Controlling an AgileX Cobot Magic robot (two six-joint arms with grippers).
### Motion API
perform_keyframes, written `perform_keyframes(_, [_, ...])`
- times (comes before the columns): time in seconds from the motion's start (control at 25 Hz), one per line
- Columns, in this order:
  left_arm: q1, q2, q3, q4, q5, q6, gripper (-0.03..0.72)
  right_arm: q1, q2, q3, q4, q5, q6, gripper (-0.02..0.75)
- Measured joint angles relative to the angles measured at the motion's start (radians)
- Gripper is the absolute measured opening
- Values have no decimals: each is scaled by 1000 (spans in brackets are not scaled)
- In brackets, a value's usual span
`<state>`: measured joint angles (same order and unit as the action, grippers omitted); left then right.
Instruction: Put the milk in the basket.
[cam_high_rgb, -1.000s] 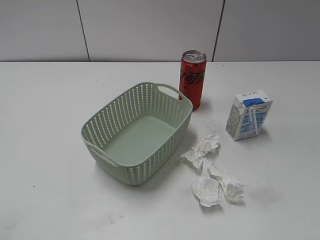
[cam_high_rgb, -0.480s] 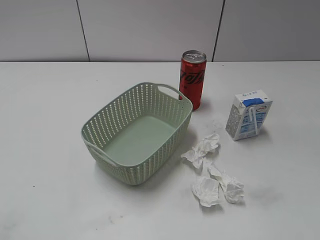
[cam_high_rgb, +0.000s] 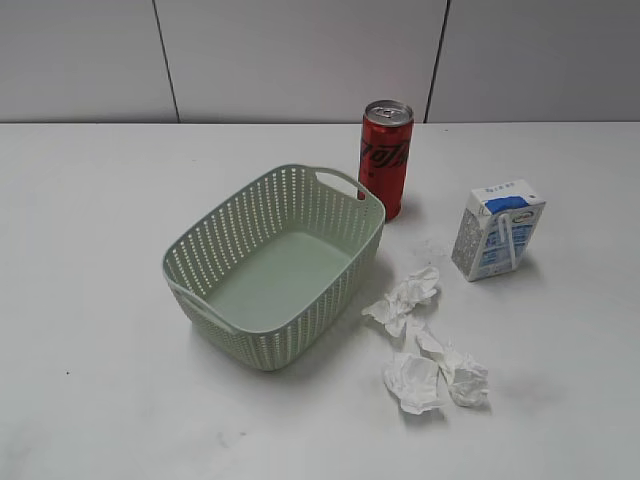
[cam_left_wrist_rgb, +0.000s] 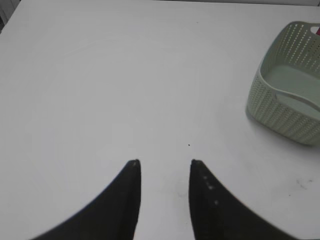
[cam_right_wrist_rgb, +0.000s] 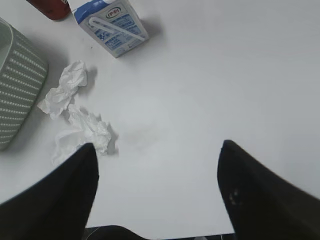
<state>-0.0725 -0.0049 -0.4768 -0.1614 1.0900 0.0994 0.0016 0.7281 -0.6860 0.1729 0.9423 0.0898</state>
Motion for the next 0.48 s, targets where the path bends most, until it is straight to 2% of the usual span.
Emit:
perform_keyframes(0.24, [0,0,0,0,0,0,237,0,353,-200,40,-6,18,591])
perform_keyframes(0.48, [0,0,0,0,0,0,237,0,653,-380,85,4,168,591])
